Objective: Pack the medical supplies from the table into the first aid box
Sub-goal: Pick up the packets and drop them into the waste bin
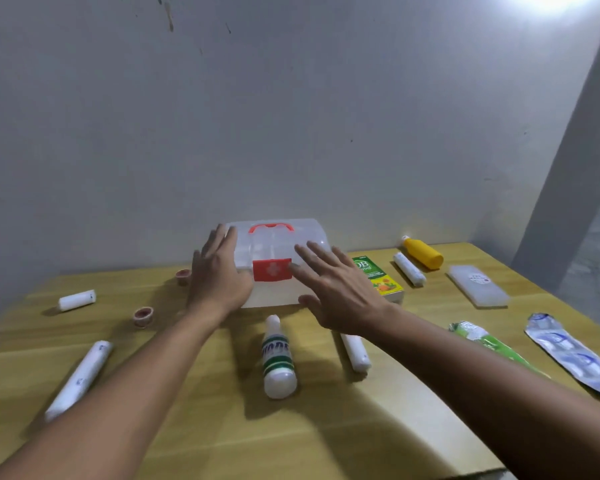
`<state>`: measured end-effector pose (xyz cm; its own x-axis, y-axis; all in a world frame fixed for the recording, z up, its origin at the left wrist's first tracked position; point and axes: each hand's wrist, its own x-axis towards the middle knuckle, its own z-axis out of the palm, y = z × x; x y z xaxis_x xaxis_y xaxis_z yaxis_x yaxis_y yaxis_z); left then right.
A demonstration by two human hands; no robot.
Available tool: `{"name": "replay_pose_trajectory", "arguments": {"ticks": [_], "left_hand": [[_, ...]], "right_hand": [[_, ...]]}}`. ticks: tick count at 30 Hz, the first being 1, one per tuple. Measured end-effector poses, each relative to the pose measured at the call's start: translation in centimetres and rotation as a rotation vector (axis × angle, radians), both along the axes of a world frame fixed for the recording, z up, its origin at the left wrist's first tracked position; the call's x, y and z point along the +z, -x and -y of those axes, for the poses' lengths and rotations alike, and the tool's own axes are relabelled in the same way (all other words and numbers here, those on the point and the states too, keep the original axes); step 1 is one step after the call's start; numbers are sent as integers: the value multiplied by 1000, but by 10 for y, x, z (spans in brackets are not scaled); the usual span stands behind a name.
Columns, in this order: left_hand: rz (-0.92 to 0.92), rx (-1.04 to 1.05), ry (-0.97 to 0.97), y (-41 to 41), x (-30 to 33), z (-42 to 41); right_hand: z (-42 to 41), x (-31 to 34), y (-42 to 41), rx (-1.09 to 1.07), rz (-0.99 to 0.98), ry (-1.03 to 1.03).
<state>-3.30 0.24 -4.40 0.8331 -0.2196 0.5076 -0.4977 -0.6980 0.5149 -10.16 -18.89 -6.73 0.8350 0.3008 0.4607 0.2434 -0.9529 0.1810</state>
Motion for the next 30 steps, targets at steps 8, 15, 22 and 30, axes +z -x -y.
{"name": "replay_pose_trajectory", "arguments": {"ticks": [8, 15, 22, 30], "left_hand": [[120, -296, -294, 64, 2, 87], [-68, -690, -507, 148, -28, 194], [-111, -780, -833, 198, -64, 244], [208, -739, -523, 244, -77, 253]], "right_hand": [[85, 15, 78, -315, -127, -331], [199, 7, 179, -733, -455, -289], [225, -17, 263, -658, -643, -370], [227, -52, 331, -617, -234, -145]]}}
